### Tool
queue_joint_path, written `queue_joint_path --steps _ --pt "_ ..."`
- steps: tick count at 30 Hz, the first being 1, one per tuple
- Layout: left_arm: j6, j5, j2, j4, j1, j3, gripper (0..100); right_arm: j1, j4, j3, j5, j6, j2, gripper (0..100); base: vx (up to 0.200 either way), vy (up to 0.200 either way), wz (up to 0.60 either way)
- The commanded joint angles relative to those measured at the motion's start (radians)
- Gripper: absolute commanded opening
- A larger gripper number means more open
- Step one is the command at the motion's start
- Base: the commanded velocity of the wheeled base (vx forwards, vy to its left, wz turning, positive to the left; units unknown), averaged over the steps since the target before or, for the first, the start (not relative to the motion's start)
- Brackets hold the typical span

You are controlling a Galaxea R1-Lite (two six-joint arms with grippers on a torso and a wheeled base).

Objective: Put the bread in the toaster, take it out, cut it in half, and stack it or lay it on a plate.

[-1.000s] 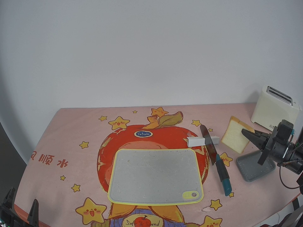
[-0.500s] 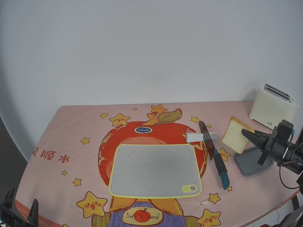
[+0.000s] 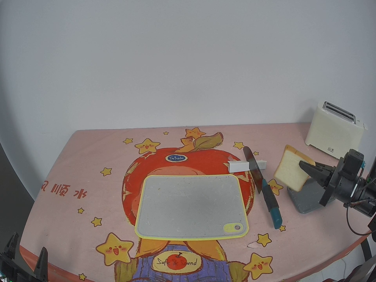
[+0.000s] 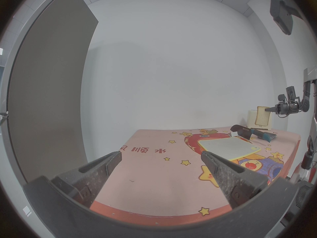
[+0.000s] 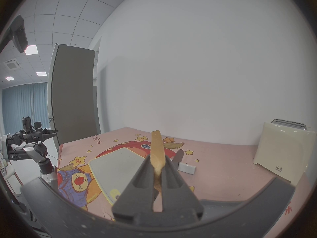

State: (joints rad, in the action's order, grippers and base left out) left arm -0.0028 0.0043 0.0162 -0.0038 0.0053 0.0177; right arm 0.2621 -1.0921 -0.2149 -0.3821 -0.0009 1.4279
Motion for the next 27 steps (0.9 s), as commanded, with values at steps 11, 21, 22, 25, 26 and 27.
queue_joint_path --steps 11,21,22,25,26,27 --pt "0.001 0.0 -0.013 0.001 0.001 -0.018 100 0.009 -0.002 0.008 -0.001 -0.001 0.003 0 0.0 0.109 0.0" --pt "0.0 0.0 -0.013 -0.001 0.001 -0.018 100 0.106 0.0 0.031 -0.004 0.015 0.014 0 0.0 0.0 0.0" --pt "0.0 0.0 -0.013 -0.001 0.001 -0.018 100 0.118 0.0 0.031 -0.004 0.016 0.019 0 0.0 0.0 0.0" --pt "0.001 0.0 -0.013 -0.001 0.001 -0.018 100 0.149 -0.002 0.031 -0.001 0.038 0.037 0 0.0 0.0 0.0" --pt "0.0 0.0 -0.013 -0.001 0.001 -0.018 100 0.163 -0.009 0.028 -0.001 0.067 0.055 0 0.0 0.0 0.0" --pt "0.0 0.0 -0.013 -0.001 0.001 -0.018 100 0.163 -0.009 0.028 -0.001 0.067 0.055 0 0.0 0.0 0.0"
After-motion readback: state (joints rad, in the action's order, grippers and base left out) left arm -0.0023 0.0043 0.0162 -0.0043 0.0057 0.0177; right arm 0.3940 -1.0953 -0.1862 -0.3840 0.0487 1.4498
